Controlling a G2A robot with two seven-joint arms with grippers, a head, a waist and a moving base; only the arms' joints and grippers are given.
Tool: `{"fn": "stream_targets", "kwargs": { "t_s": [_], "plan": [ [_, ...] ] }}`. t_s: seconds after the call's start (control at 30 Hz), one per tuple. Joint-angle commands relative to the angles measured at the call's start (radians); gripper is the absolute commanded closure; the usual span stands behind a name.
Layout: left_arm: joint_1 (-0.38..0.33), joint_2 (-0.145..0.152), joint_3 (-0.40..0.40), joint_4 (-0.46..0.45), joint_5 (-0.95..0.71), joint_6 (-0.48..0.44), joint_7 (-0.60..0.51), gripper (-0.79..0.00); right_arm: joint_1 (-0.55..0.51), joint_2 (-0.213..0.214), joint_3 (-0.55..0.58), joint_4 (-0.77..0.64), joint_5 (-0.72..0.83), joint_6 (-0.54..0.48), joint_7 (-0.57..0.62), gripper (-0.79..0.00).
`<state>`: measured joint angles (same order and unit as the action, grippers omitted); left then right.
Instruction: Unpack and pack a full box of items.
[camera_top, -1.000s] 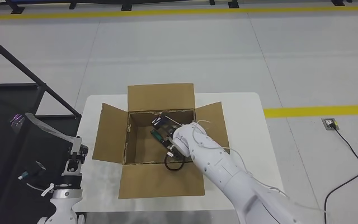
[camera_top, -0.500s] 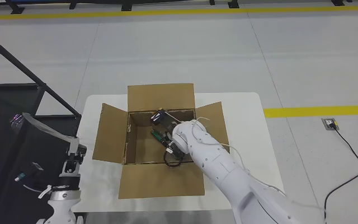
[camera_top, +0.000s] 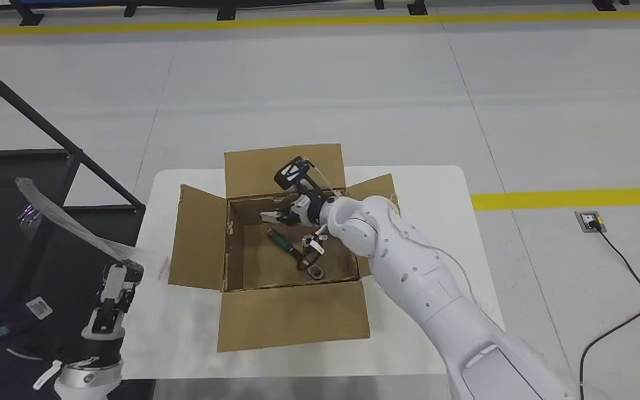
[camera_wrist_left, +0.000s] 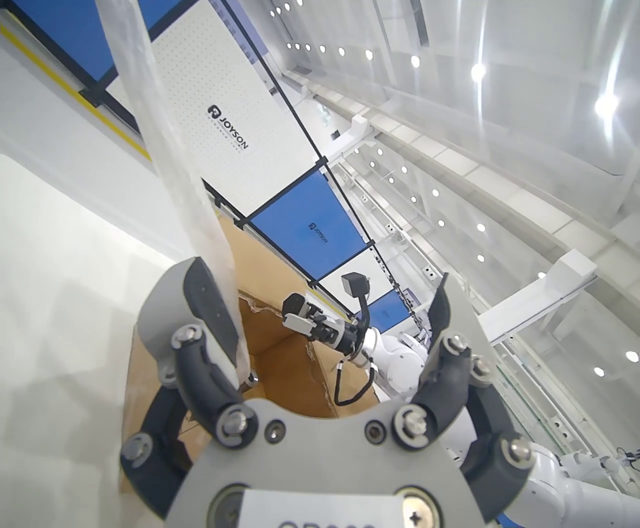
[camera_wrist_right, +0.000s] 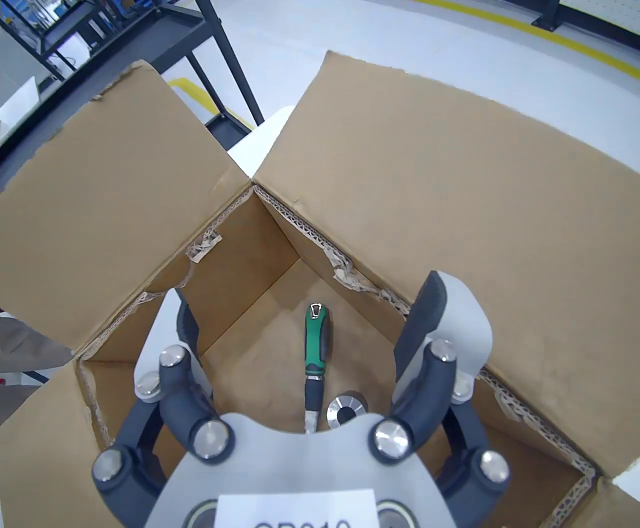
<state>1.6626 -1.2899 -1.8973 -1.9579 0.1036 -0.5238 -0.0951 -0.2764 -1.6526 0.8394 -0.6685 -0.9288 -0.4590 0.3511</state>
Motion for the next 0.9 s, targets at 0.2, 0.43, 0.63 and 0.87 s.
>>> {"fn": "stream_targets", "kwargs": {
  "t_s": [0.2, 0.43, 0.63, 0.87],
  "plan": [
    [0.08, 0.008, -0.03, -0.076, -0.152, -0.09, -0.145, -0.785, -0.014, 0.009, 0.013, -0.032, -0.005, 0.0, 0.016, -0.785],
    [0.129, 0.032, -0.066, -0.131, -0.371, -0.135, -0.433, -0.785, -0.062, 0.029, 0.073, -0.08, 0.084, -0.144, -0.044, -0.785],
    [0.123, 0.056, -0.08, -0.15, -0.493, -0.103, -0.68, -0.785, -0.085, 0.052, 0.17, -0.042, 0.396, -0.472, 0.023, -0.785],
    [0.075, 0.086, -0.063, -0.14, -0.721, 0.005, -1.001, -0.785, -0.085, 0.052, 0.17, -0.042, 0.396, -0.472, 0.023, -0.785]
  ]
}}
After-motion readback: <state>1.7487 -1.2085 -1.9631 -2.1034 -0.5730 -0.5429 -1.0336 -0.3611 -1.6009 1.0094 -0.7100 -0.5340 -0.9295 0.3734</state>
